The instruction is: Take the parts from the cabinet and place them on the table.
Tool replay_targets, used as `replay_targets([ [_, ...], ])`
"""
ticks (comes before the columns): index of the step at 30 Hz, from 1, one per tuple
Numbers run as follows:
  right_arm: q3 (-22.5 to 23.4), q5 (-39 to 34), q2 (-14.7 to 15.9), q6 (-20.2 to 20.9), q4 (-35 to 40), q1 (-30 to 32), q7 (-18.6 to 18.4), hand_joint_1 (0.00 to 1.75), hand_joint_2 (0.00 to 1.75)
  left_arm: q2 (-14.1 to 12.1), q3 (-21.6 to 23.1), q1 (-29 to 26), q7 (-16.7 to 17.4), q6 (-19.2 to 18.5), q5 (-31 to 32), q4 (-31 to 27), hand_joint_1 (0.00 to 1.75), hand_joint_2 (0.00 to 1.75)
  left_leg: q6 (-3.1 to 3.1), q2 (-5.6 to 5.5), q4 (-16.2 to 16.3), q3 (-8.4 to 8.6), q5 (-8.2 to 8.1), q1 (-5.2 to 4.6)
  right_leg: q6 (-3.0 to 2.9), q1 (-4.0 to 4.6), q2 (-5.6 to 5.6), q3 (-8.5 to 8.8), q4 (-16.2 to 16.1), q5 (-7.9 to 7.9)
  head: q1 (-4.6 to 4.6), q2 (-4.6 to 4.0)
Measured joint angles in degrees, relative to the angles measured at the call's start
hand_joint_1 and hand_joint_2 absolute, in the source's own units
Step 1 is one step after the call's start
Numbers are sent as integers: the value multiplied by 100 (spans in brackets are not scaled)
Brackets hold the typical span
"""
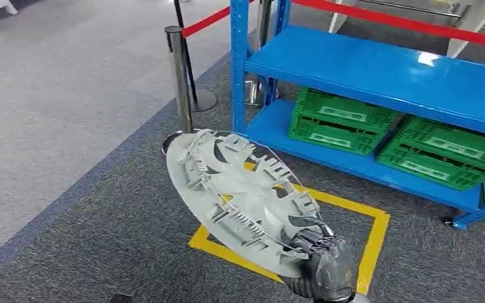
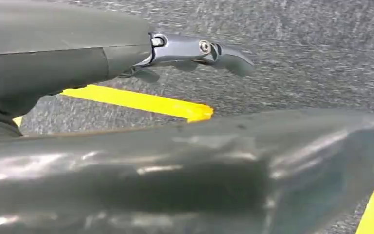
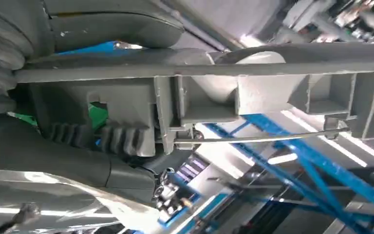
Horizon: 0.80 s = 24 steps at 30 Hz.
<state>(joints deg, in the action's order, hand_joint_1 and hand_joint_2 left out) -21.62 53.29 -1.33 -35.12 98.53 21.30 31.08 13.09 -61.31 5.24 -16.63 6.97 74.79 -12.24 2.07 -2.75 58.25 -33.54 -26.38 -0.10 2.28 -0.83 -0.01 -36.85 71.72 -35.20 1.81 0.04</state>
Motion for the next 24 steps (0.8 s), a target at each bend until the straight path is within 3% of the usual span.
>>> replay_targets([
  [1, -2, -4, 13, 0, 0, -6, 0, 175, 175, 4, 4, 6, 0, 2, -2, 0, 0, 0, -2, -83, 18, 4, -1, 1, -12, -4, 42, 223, -506, 304, 2, 0],
  [2, -7, -11, 24, 0, 0, -15, 0, 175, 175, 18, 9, 11, 0, 4, 0, 0, 0, 0, -14, -148, 34, 5, -9, 4, -27, -20, 190, 441, -1006, 556, 2, 0],
  [3, -13, -11, 37, 0, -4, -31, -2, 175, 175, 24, 20, 14, 0, 7, 0, 0, 0, 0, -38, -191, 48, -13, -12, -6, -35, -43, 457, 540, -1205, 496, -2, 0],
  [4, -31, -7, 41, 0, -7, -27, -7, 175, 175, 26, 39, 31, 2, 11, 0, 0, 0, 0, -72, -264, 110, -67, -10, -25, -32, -63, 479, 594, -1365, 478, -9, 0],
  [7, -57, 2, 63, 0, -22, -36, -46, 175, 175, 33, 46, 1, 22, 26, 4, 2, 0, 0, -199, -428, 75, -137, 73, 18, -96, -21, 324, 602, -1315, 514, -4, 0],
  [8, -66, 0, 63, 0, -22, -40, -70, 175, 175, 24, 46, -3, 33, 26, 7, 2, 0, 0, -210, -383, 113, -158, 28, 16, -143, -75, 232, 621, -1357, 542, -2, 0],
  [9, -72, 0, 68, 0, -22, -42, -79, 175, 175, 37, 48, -4, 35, 26, 7, 2, 0, 0, -247, -81, 247, -202, -80, -27, -167, -66, 173, 633, -1358, 541, -44, 0],
  [10, -83, -2, 68, 0, -22, -43, -83, 175, 175, 37, 50, 12, 35, 26, 7, 2, 0, 0, -287, 93, 583, -357, -289, -12, -189, -58, 90, 634, -1358, 533, -83, 0],
  [12, -87, 0, 76, 0, -24, -40, -81, 175, 175, 37, 55, 31, 35, 26, 7, 2, 0, 0, -334, 200, 1511, -771, -704, 22, -208, -37, -84, 635, -1357, 520, -79, 0],
  [13, -96, 0, 79, 0, -26, -40, -83, 175, 175, 37, 55, 27, 35, 26, 7, 4, 0, 0, -342, 204, 1785, -890, -775, 31, -212, -34, -154, 636, -1356, 517, -81, 0],
  [14, -109, 2, 85, 0, -37, -40, -87, 175, 175, 37, 57, 15, 42, 22, 7, 4, 0, 0, -345, 206, 1820, -895, -731, 37, -209, -31, -227, 642, -1356, 511, -81, 0],
  [15, -122, 4, 92, 0, -37, -42, -96, 175, 175, 37, 57, 8, 44, 17, 7, 4, 0, 0, -338, 212, 1634, -797, -578, 38, -207, -27, -288, 648, -1356, 502, -79, 0],
  [17, -138, 17, 96, 0, -37, -49, -114, 175, 175, 33, 57, 7, 52, 2, 7, 4, 0, 0, -285, 314, 640, -281, -60, 22, -196, -22, -411, 696, -1356, 473, -81, 0],
  [18, -144, 22, 96, 0, -37, -54, -116, 175, 175, 33, 57, 9, 52, 2, 7, 4, 0, 0, -238, 527, 211, -70, 43, -14, -184, -18, -455, 720, -1357, 454, -79, 0],
  [19, -146, 24, 96, 0, -39, -56, -116, 175, 175, 31, 59, 23, 52, 2, 7, 4, 0, 0, -198, 729, 134, -19, -42, -101, -149, 32, -507, 710, -1343, 432, -79, 0],
  [21, -164, 28, 100, 0, -44, -71, -116, 175, 175, 29, 68, 31, 57, 2, 7, 4, 0, 0, -139, 639, 102, -58, -46, -106, -112, 33, -594, 699, -1349, 437, -57, 0],
  [23, -177, 28, 103, 0, -48, -95, -111, 175, 175, 22, 70, 10, 68, 2, 7, 4, 0, 0, -62, 507, 39, -49, -17, -82, -29, 28, -689, 750, -1371, 405, -70, 0],
  [24, -177, 28, 107, 0, -52, -106, -109, 175, 175, 26, 74, 0, 68, 2, 7, 4, 0, 0, -30, 458, -12, -6, 10, -55, -1, 10, -458, 704, -1302, 305, -55, 0],
])
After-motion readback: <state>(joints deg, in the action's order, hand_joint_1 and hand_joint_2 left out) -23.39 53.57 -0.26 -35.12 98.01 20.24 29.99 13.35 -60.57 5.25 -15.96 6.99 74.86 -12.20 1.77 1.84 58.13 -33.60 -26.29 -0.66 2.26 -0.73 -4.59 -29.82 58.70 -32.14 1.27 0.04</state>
